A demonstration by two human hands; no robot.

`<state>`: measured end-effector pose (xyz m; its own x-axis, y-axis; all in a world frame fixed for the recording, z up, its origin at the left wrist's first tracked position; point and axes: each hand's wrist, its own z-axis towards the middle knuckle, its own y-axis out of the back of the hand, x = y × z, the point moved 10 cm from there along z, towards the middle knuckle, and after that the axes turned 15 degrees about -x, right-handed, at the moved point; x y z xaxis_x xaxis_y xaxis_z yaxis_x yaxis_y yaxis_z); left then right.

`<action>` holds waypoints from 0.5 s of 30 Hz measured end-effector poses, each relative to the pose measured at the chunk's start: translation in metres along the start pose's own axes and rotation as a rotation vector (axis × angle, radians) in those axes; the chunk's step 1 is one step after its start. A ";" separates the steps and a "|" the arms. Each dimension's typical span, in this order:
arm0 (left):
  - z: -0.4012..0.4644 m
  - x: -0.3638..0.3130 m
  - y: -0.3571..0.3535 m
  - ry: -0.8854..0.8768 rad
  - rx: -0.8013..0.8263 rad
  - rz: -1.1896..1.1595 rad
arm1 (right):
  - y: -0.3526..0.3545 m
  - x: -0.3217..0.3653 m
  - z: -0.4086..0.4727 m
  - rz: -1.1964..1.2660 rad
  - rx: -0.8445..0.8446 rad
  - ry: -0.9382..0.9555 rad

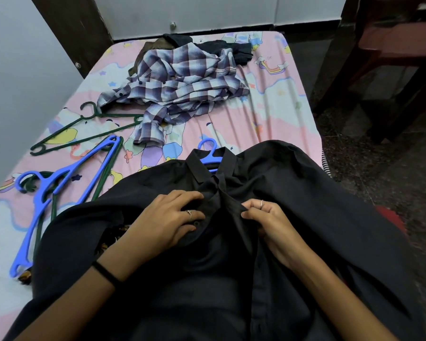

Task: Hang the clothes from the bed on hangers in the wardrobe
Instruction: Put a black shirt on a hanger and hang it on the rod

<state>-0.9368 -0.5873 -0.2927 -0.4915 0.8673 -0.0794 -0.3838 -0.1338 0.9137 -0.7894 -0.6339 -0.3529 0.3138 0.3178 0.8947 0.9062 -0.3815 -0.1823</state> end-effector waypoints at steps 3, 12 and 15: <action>-0.002 -0.001 -0.004 -0.019 0.004 -0.007 | 0.001 0.002 -0.002 0.017 -0.009 -0.006; -0.005 0.002 -0.005 0.008 -0.021 0.016 | 0.001 0.002 -0.007 0.031 -0.032 0.000; -0.007 0.003 -0.010 0.035 -0.004 0.038 | 0.001 0.002 -0.008 0.033 -0.038 -0.001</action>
<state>-0.9405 -0.5865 -0.3049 -0.5329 0.8441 -0.0589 -0.3678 -0.1683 0.9145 -0.7902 -0.6405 -0.3486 0.3433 0.3057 0.8881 0.8842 -0.4242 -0.1958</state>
